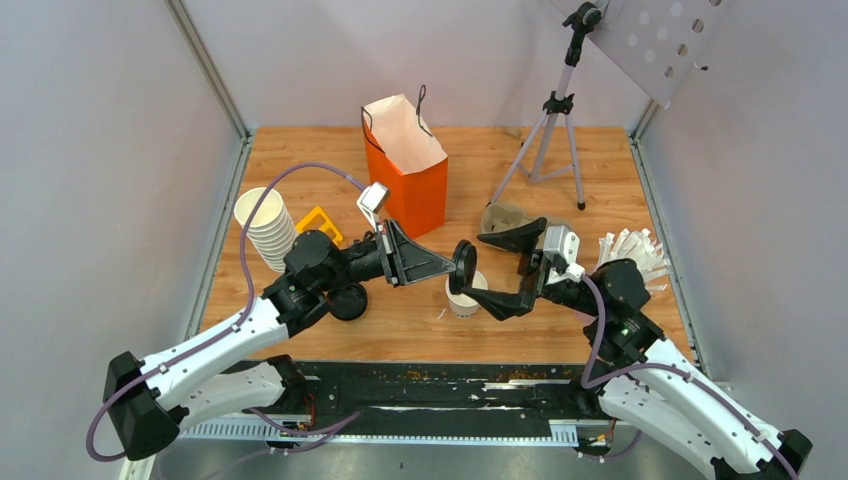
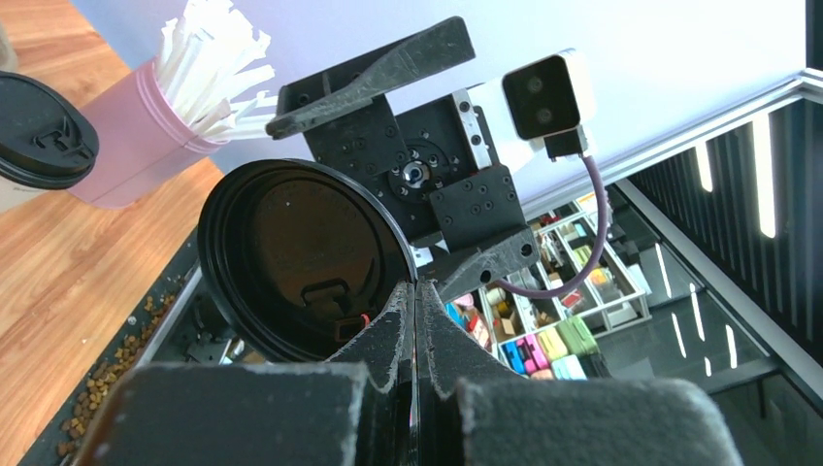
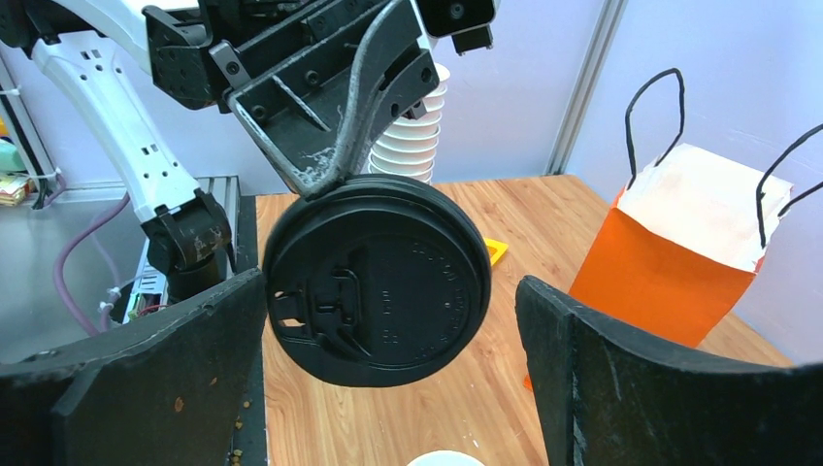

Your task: Pack the takeout coffee

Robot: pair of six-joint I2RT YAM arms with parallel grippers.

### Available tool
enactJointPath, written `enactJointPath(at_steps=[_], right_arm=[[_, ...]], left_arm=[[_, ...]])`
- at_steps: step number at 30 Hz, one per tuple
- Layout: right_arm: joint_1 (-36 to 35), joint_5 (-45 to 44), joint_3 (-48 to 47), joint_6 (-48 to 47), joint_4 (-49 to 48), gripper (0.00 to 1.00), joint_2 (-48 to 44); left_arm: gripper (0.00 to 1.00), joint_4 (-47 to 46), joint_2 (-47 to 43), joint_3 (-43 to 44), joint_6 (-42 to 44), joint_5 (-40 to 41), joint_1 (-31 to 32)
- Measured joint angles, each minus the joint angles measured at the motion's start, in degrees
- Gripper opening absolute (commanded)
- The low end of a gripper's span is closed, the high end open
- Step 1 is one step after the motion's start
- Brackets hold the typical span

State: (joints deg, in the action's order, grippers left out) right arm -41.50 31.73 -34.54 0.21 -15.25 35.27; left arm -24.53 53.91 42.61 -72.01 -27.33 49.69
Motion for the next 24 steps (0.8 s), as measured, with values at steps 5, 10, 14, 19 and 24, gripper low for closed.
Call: enactJointPath(at_steps=[5, 10, 14, 19, 24], right_arm=[[-0.07, -0.59, 0.00, -0.66, 0.52, 0.94, 0.66], [-0.11, -0.59, 0.00, -0.81, 1.07, 0.97, 0.81], [-0.11, -0.13, 0.00, -0.79, 0.98, 0.98, 1.16], [-0.11, 0.07, 0.02, -0.81, 1.07, 0.96, 1.49], [-0.11, -0.22, 0.02, -0.87, 1.22, 0.82, 1.44]], left_arm=[[0.00, -0.02, 0.02, 0.11, 0.07, -0.63, 0.00], [0.00, 0.00, 0.26, 0.11, 0.07, -0.63, 0.00], [0.00, 0.07, 0.33, 0.48, 0.11, -0.66, 0.00], [0.00, 0.11, 0.35, 1.05, 0.31, -0.63, 0.00], [0.00, 0.24, 0.35, 1.05, 0.31, -0.46, 0.00]])
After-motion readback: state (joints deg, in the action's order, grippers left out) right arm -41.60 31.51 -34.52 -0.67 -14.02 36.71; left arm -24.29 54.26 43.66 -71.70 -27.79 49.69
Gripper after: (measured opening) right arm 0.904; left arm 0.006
